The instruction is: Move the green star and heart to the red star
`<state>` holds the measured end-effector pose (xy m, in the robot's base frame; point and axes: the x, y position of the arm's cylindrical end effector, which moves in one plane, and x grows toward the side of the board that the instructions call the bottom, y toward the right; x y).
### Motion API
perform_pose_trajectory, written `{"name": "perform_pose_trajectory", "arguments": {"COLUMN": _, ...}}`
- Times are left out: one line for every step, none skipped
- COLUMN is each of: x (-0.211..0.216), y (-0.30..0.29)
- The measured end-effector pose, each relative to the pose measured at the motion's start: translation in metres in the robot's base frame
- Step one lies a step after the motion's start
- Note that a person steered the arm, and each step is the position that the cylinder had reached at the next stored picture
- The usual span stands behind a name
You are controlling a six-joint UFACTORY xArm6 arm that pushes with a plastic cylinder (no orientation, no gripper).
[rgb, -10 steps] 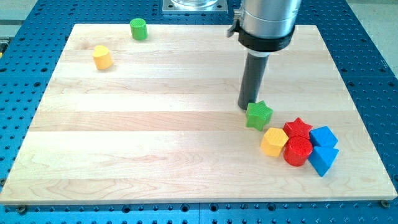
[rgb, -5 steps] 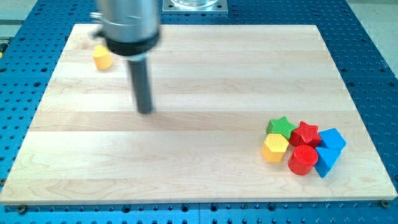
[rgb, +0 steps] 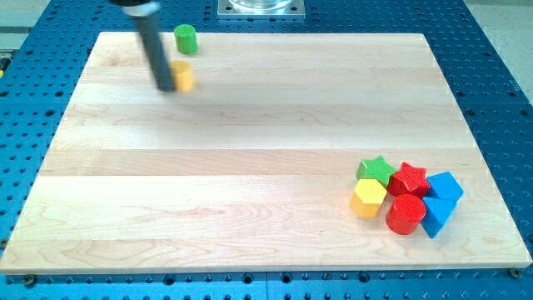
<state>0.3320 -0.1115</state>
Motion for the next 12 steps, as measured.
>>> {"name": "perform_pose_trajectory", "arguments": {"x": 0.015, "y": 0.074}}
{"name": "perform_pose_trajectory", "arguments": {"x": -0.01, "y": 0.017}}
{"name": "perform_pose_trajectory", "arguments": {"x": -0.059, "y": 0.003}}
{"name": "perform_pose_trajectory", "arguments": {"x": -0.049, "y": 0.063}}
{"name": "perform_pose_trajectory", "arguments": {"x": 0.018, "y": 0.082}}
{"name": "perform_pose_trajectory", "arguments": {"x": -0.006, "y": 0.076}}
{"name": "perform_pose_trajectory", "arguments": {"x": -0.021, "y": 0.026}}
{"name": "perform_pose_trajectory", "arguments": {"x": 0.03, "y": 0.028}}
{"name": "perform_pose_trajectory", "arguments": {"x": 0.063, "y": 0.062}}
{"name": "perform_pose_trajectory", "arguments": {"x": 0.063, "y": 0.146}}
{"name": "perform_pose_trajectory", "arguments": {"x": 0.034, "y": 0.154}}
{"name": "perform_pose_trajectory", "arguments": {"x": 0.019, "y": 0.166}}
